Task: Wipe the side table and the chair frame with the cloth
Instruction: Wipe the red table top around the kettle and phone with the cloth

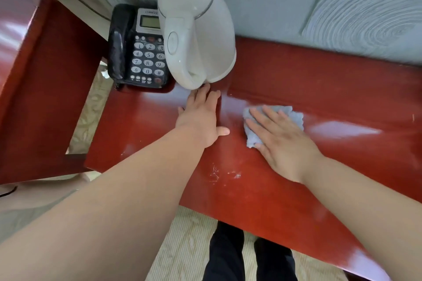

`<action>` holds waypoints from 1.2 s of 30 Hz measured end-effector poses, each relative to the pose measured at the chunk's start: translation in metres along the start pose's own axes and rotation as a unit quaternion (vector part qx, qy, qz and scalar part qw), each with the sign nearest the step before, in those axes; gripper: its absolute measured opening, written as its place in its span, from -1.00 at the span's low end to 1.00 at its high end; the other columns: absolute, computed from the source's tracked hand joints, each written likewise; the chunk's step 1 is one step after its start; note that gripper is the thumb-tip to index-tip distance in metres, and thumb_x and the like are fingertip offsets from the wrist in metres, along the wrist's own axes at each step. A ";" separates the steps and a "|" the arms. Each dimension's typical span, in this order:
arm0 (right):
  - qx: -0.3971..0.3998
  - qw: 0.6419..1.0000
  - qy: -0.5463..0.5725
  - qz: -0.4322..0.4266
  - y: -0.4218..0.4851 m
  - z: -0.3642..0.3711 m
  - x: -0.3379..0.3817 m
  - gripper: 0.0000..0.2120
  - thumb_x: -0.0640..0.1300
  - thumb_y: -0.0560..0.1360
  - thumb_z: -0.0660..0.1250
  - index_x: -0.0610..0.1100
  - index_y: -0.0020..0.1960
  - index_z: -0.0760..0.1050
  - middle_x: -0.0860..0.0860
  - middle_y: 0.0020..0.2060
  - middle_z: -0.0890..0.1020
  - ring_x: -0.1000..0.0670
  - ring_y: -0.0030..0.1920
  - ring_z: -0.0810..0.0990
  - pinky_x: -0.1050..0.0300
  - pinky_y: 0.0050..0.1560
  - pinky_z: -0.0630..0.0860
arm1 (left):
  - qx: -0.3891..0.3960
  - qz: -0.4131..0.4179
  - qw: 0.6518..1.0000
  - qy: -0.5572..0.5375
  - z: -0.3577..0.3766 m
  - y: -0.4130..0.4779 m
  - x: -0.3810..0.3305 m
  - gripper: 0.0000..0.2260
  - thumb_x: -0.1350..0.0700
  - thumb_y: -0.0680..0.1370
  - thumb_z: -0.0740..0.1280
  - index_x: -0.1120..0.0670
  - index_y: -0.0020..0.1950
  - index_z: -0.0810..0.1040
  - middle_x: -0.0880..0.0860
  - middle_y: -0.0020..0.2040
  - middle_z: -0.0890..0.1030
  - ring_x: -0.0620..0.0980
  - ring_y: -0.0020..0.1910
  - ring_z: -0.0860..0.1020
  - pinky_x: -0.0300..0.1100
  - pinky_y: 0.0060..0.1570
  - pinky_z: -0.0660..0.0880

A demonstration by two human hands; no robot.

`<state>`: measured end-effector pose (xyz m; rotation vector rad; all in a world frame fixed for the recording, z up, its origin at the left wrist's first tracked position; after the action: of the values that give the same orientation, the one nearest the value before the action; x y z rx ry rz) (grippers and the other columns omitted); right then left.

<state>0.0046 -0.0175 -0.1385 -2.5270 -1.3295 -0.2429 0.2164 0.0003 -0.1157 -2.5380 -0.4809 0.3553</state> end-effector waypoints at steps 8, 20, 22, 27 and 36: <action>-0.049 0.980 -0.002 0.192 0.057 -0.017 -0.028 -0.36 0.09 0.62 0.00 -0.09 0.66 0.11 -0.13 0.66 0.09 -0.25 0.64 0.01 -0.20 0.63 -0.06 | -0.019 0.005 1.000 0.002 0.003 0.007 0.004 -0.07 -0.22 0.43 0.55 -0.10 0.65 0.09 -0.06 0.68 -0.05 0.04 0.65 -0.07 0.36 0.51 0.20; -0.081 0.969 0.014 0.232 -0.033 0.001 -0.024 -0.40 0.01 0.62 0.03 -0.14 0.63 0.20 -0.11 0.63 0.20 -0.22 0.62 0.12 -0.18 0.62 0.05 | 0.006 0.034 0.999 0.006 0.013 -0.015 0.004 -0.10 -0.26 0.53 0.44 -0.14 0.69 -0.04 -0.07 0.70 -0.17 0.05 0.67 -0.14 0.36 0.53 0.13; -0.072 0.957 0.009 0.281 -0.033 -0.001 -0.033 -0.42 0.01 0.65 0.04 -0.13 0.64 0.14 -0.10 0.65 0.13 -0.21 0.64 0.06 -0.17 0.63 -0.01 | 0.018 0.055 0.998 0.012 0.021 -0.038 0.011 -0.16 -0.27 0.56 0.39 -0.14 0.69 0.01 -0.07 0.71 -0.13 0.04 0.68 -0.11 0.32 0.54 0.17; -0.065 0.932 0.036 0.354 -0.013 0.001 -0.002 -0.40 0.04 0.68 0.03 -0.05 0.68 0.02 -0.06 0.68 -0.05 -0.17 0.66 -0.13 -0.12 0.63 -0.17 | 0.029 0.079 0.996 0.041 0.045 -0.088 0.046 -0.11 -0.20 0.53 0.47 -0.16 0.69 -0.01 -0.12 0.70 -0.13 0.01 0.68 -0.10 0.27 0.55 0.20; -0.017 0.985 0.102 0.138 -0.050 0.026 0.092 -0.40 0.05 0.65 -0.02 -0.09 0.66 0.12 -0.04 0.65 0.14 -0.10 0.66 0.02 -0.10 0.64 -0.03 | 0.009 0.094 0.994 0.045 0.051 -0.098 0.051 -0.10 -0.13 0.51 0.51 -0.16 0.68 0.01 -0.13 0.70 -0.11 0.00 0.68 -0.11 0.28 0.53 0.23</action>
<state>0.0154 0.0894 -0.1299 -2.5947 -0.8939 -0.4554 0.2187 0.1222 -0.1124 -2.5759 -0.2027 0.3094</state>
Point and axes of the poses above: each hand's wrist, its own y-axis towards the middle knuckle, its own z-axis out of the palm, x = y × z, the point moved 6 cm from there along y, towards the middle knuckle
